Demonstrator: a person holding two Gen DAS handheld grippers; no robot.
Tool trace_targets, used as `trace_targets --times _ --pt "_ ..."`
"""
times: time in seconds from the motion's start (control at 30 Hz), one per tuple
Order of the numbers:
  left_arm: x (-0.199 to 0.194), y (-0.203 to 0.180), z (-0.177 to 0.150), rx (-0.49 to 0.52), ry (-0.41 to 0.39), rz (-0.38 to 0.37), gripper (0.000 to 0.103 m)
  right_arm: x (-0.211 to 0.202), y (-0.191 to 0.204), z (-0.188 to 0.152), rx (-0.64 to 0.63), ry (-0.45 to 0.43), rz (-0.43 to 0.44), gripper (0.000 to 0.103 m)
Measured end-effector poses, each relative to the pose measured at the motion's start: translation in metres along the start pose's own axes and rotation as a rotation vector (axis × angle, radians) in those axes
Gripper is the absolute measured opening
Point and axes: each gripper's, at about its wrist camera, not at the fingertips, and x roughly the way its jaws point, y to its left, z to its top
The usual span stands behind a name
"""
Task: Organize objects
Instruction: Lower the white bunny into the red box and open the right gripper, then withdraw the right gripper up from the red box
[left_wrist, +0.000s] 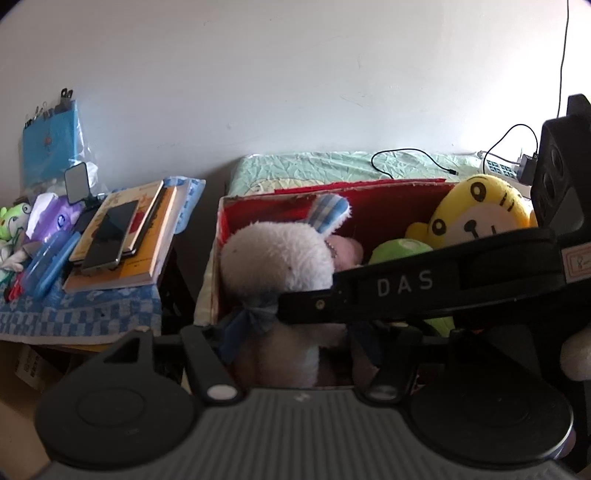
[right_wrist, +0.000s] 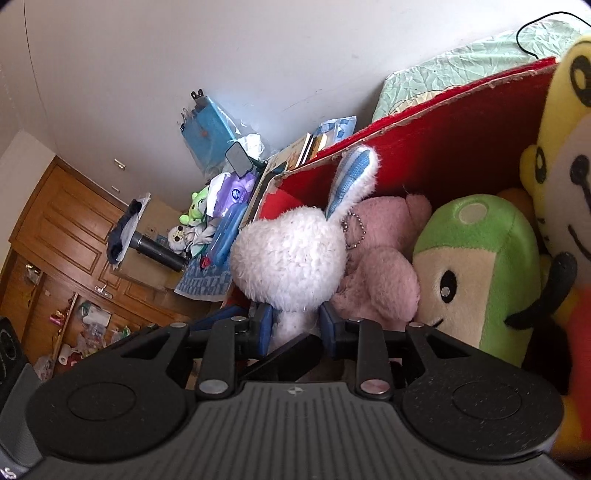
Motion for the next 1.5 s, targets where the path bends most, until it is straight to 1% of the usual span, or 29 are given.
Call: trace_targets --times 0.1,0.27,0.33,0.37,0.43,0.53,0.67,0.73,0.97,1.13,1.5 --pt "0.0 0.002 0.002 -0.01 0.006 0.001 0.077 -0.006 0.004 -0.001 -0.014 -0.019 -0.018 0.034" --pt "-0.002 0.0 0.005 -0.014 0.03 0.002 0.084 -0.023 0.007 -0.005 -0.02 -0.077 -0.053 0.035" --pt "-0.004 -0.003 0.005 -0.012 0.036 0.009 0.087 -0.03 0.008 -0.008 -0.029 -0.101 -0.078 0.036" --pt "-0.006 -0.005 0.006 -0.012 0.039 0.011 0.089 -0.033 0.009 -0.009 -0.034 -0.111 -0.089 0.041" --pt "-0.009 -0.007 0.006 -0.01 0.042 0.018 0.091 -0.037 0.011 -0.012 -0.046 -0.127 -0.115 0.042" --pt "-0.012 -0.012 0.007 -0.004 0.05 0.035 0.092 -0.045 0.012 -0.016 -0.063 -0.143 -0.143 0.042" --pt "-0.018 -0.018 0.007 -0.008 0.069 0.04 0.093 -0.055 0.013 -0.023 -0.067 -0.179 -0.166 0.042" --pt "-0.021 -0.022 0.006 -0.009 0.072 0.044 0.095 -0.062 0.011 -0.025 -0.058 -0.193 -0.166 0.042" --pt "-0.037 -0.036 0.003 -0.011 0.073 0.045 0.095 -0.084 0.007 -0.037 -0.037 -0.233 -0.152 0.043" --pt "-0.046 -0.05 -0.001 -0.012 0.088 0.045 0.095 -0.098 0.006 -0.045 -0.034 -0.237 -0.137 0.043" --pt "-0.05 -0.092 -0.013 0.038 0.13 0.029 0.095 -0.126 -0.005 -0.063 -0.061 -0.228 -0.153 0.043"
